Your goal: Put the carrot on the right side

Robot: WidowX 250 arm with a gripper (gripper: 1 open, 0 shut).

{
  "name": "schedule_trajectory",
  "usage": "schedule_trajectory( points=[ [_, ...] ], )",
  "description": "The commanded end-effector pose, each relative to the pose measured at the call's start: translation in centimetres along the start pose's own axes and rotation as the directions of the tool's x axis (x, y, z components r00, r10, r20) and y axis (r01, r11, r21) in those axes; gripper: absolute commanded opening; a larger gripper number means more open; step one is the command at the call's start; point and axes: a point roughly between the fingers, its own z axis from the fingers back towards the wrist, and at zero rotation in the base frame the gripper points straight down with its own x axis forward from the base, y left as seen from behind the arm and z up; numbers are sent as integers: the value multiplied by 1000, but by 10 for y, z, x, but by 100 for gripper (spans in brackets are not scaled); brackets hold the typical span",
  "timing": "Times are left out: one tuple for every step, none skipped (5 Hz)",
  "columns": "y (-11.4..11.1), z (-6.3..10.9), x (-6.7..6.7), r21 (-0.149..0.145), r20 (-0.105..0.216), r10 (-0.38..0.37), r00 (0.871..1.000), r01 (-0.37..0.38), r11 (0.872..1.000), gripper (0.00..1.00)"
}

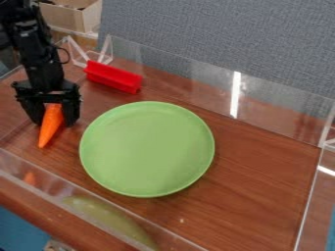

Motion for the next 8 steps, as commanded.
schedule_trajectory(
  points=[
    [5,9,11,25,40,6,999,-7,1000,0],
    [5,10,10,28,51,5,999,-6,1000,100],
    [6,12,9,30,57,9,998,-11,999,100],
    [6,12,9,29,57,13,998,-15,999,0],
    [0,32,6,4,76,46,996,-47,999,0],
    [-9,57,5,-27,104,80,991,-78,997,0],
    [-35,85,0,-77,122,108,987,-99,992,0],
    [-73,103,-7,-118,114,87,990,-73,990,0]
  ],
)
